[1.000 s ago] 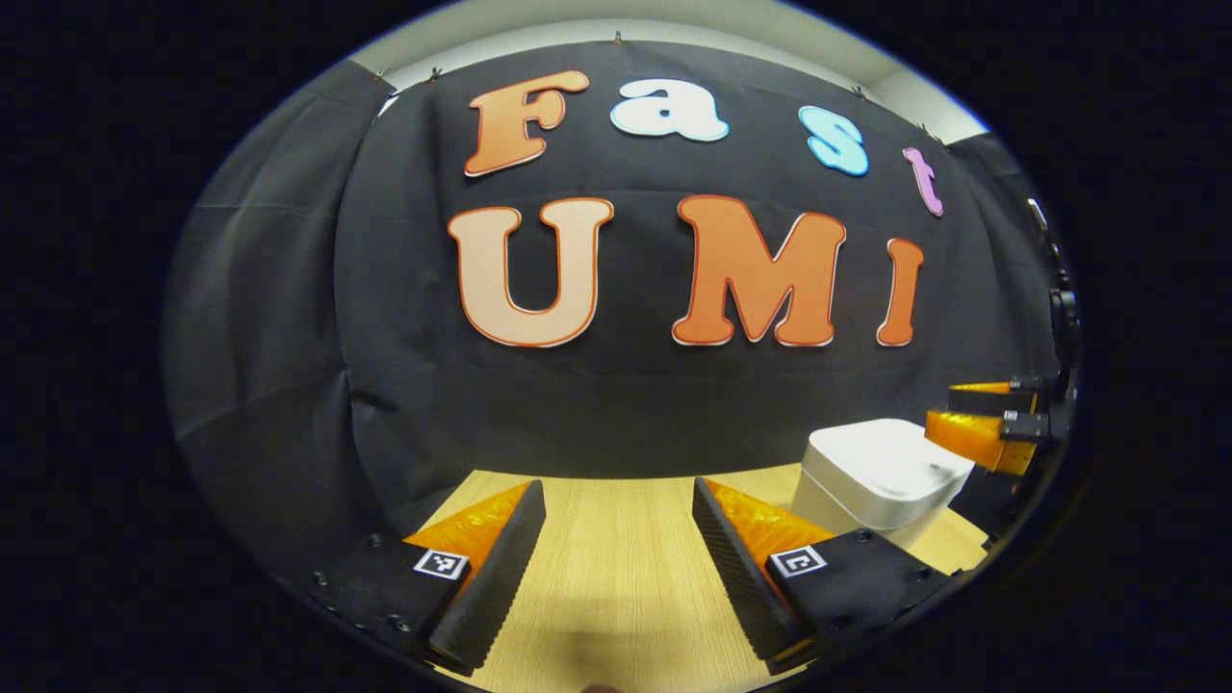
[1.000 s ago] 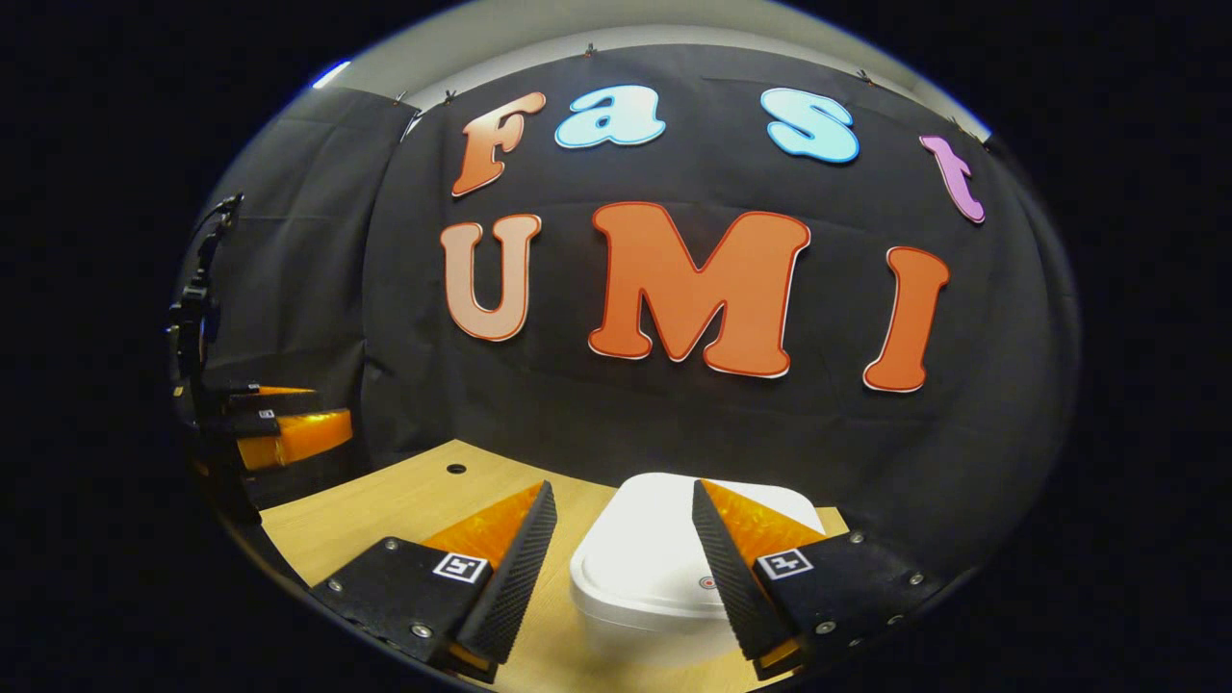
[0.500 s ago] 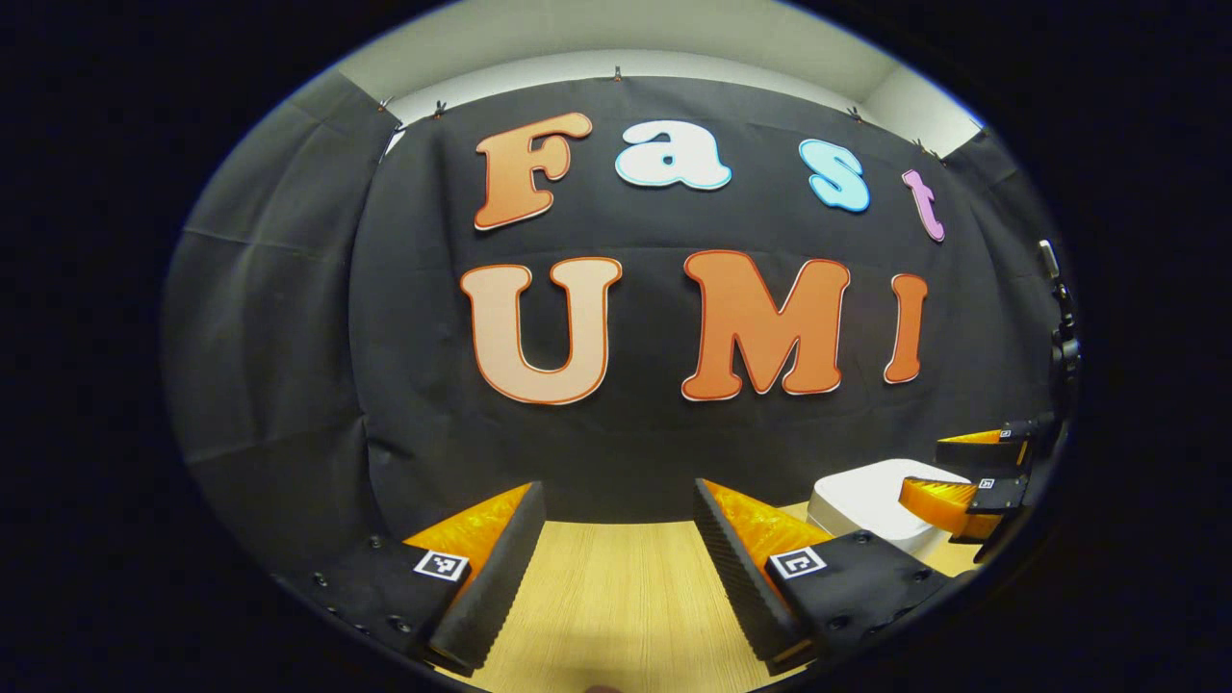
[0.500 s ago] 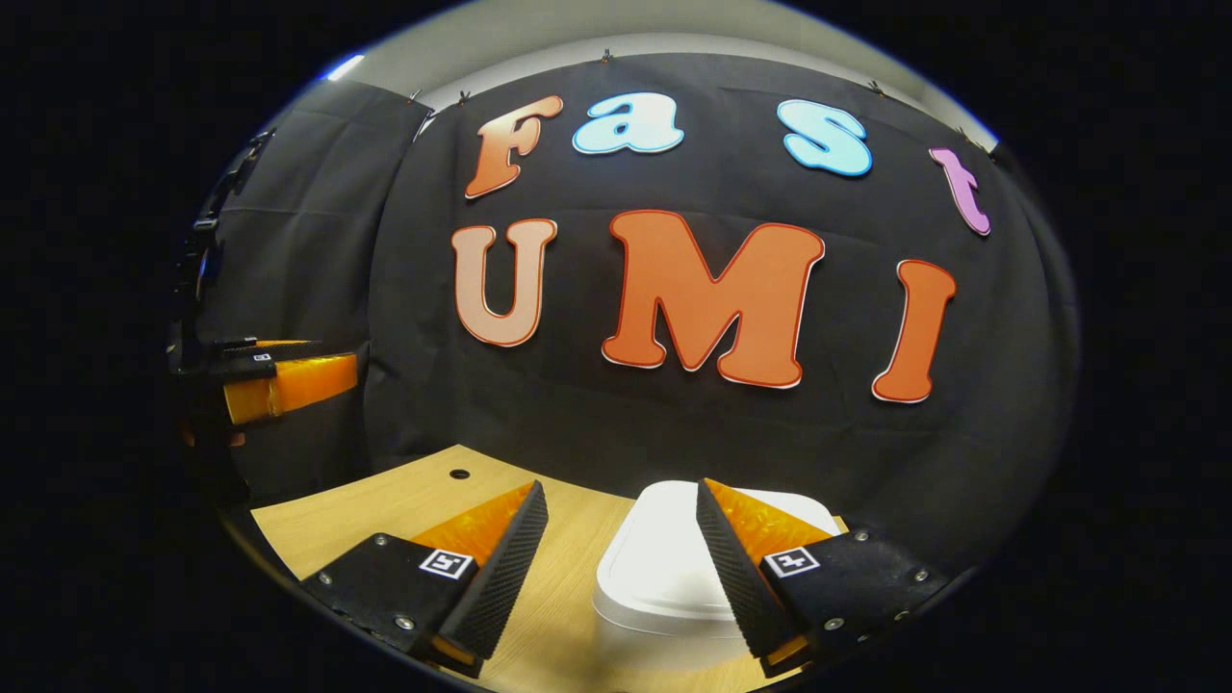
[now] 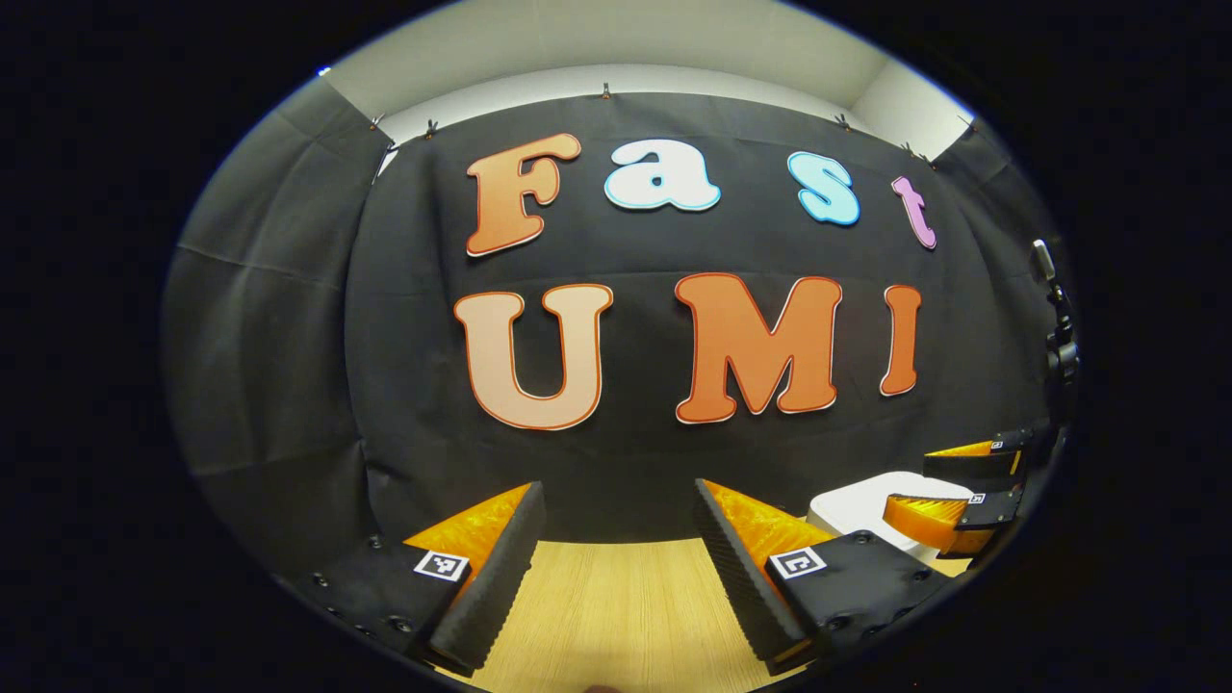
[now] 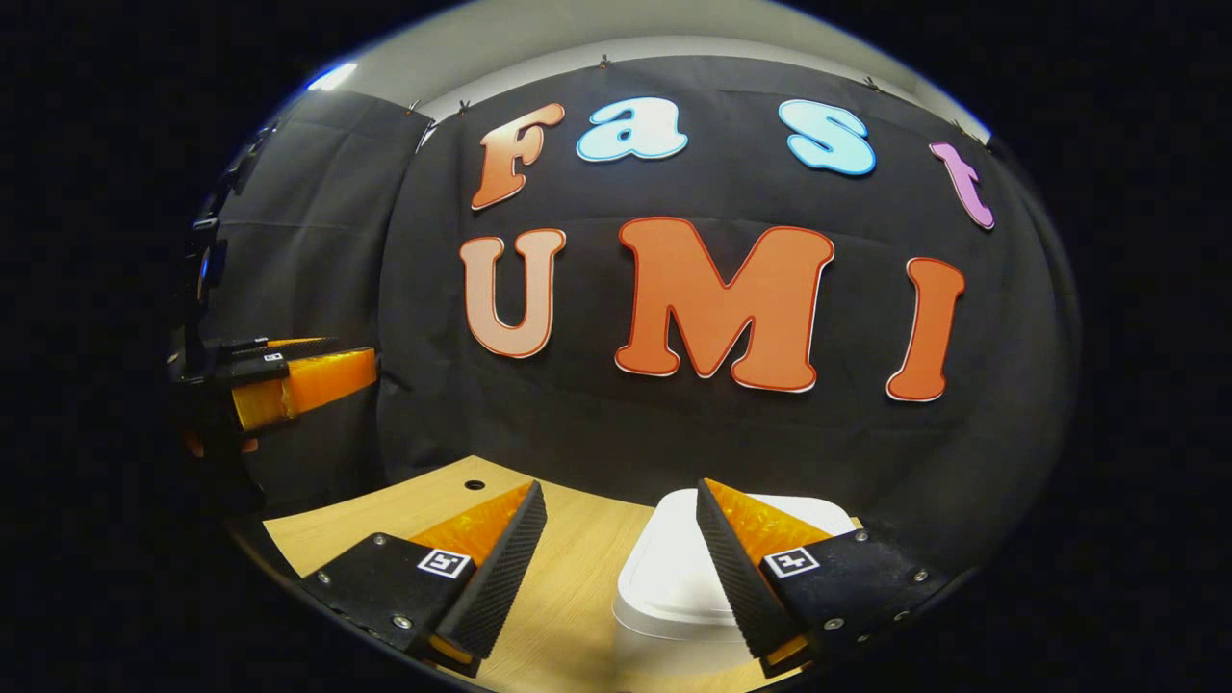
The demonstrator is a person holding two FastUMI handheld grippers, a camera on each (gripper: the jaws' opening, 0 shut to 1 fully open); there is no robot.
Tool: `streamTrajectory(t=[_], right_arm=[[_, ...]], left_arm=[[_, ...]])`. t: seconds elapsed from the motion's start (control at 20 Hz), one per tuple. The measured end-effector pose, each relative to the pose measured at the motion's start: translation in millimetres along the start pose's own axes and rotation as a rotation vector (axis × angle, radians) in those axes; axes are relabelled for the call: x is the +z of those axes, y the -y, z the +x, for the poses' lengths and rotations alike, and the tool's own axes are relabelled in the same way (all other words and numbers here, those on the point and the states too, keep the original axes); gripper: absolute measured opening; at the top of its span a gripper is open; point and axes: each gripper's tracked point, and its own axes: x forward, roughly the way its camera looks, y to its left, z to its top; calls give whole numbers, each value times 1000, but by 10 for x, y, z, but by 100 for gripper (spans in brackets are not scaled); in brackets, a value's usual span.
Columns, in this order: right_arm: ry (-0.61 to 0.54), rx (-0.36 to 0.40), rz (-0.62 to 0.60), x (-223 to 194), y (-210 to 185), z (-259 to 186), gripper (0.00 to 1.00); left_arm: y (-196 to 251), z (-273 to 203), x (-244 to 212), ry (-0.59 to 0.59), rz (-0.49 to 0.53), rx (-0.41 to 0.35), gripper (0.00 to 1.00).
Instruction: Press the lid of the desktop garbage bin to open it, pick up the crumpled paper on the desktop and throw it into the bin, then pick up the pop can on the desktop and drop it into the bin, and finally close the garbage bin lid.
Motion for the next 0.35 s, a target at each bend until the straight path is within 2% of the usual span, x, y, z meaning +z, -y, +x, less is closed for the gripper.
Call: streamTrajectory(t=[0.2,0.35], right_arm=[[2,-5,-16,11,-16,38,95],[11,-7,-15,35,-32,36,95]], left_arm=[[5,9,-16,2,-3,-3,95],[21,37,-12,6,-1,-11,96]])
